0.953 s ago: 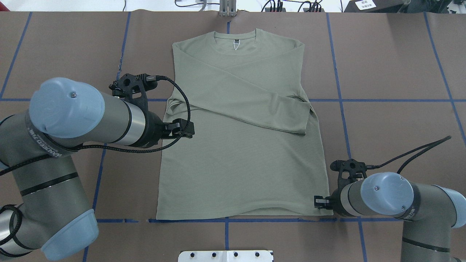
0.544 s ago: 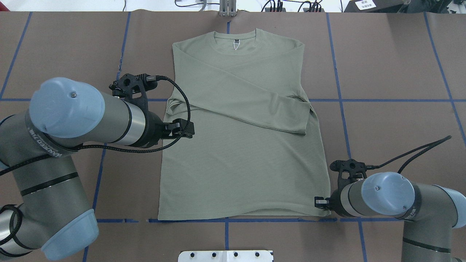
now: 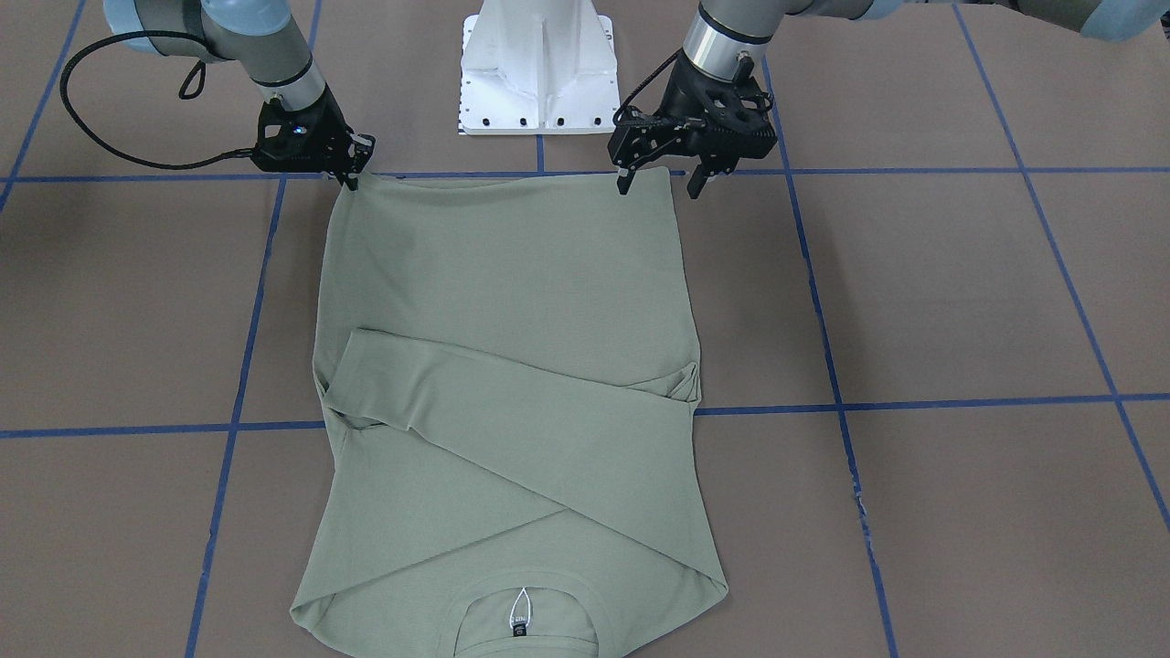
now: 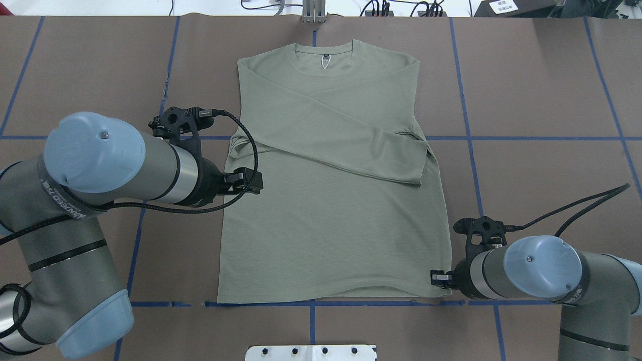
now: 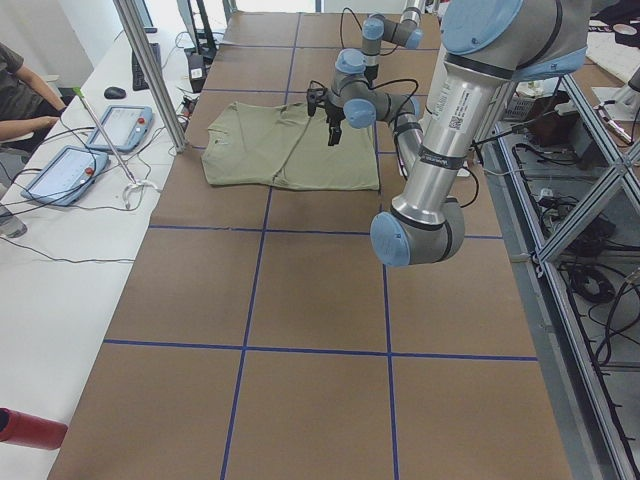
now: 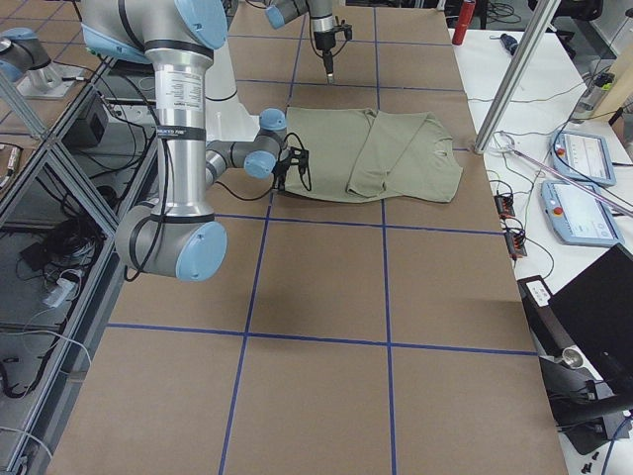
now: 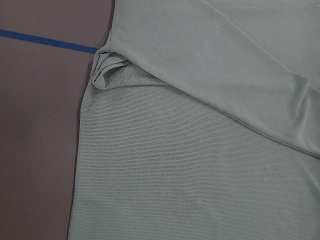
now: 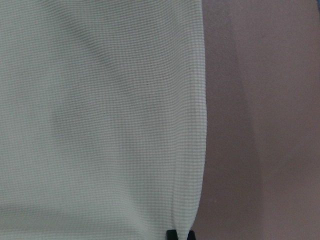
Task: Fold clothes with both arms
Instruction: 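Lower the left gripper to the other hem corner while the right gripper grasps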
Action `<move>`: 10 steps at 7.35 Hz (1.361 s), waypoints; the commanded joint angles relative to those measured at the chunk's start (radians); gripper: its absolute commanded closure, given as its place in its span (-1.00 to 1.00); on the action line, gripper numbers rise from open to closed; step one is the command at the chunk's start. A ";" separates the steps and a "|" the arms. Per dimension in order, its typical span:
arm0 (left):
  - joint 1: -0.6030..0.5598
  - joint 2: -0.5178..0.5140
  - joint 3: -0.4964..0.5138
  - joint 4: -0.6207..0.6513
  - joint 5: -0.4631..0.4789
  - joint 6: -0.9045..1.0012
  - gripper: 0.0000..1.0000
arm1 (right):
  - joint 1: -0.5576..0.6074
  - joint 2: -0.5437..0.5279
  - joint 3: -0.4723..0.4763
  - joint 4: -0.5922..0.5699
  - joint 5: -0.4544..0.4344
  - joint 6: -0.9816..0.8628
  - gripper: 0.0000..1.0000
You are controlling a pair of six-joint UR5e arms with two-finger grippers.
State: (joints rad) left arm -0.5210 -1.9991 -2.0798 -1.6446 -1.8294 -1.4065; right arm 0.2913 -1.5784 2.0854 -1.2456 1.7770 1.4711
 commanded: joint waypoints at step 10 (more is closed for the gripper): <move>0.308 0.094 0.136 -0.004 0.125 -0.281 -0.67 | 0.034 0.004 0.048 0.002 -0.001 0.000 1.00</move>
State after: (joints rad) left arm -0.2133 -1.9072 -1.9448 -1.6498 -1.7089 -1.6859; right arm 0.3242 -1.5743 2.1311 -1.2441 1.7764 1.4711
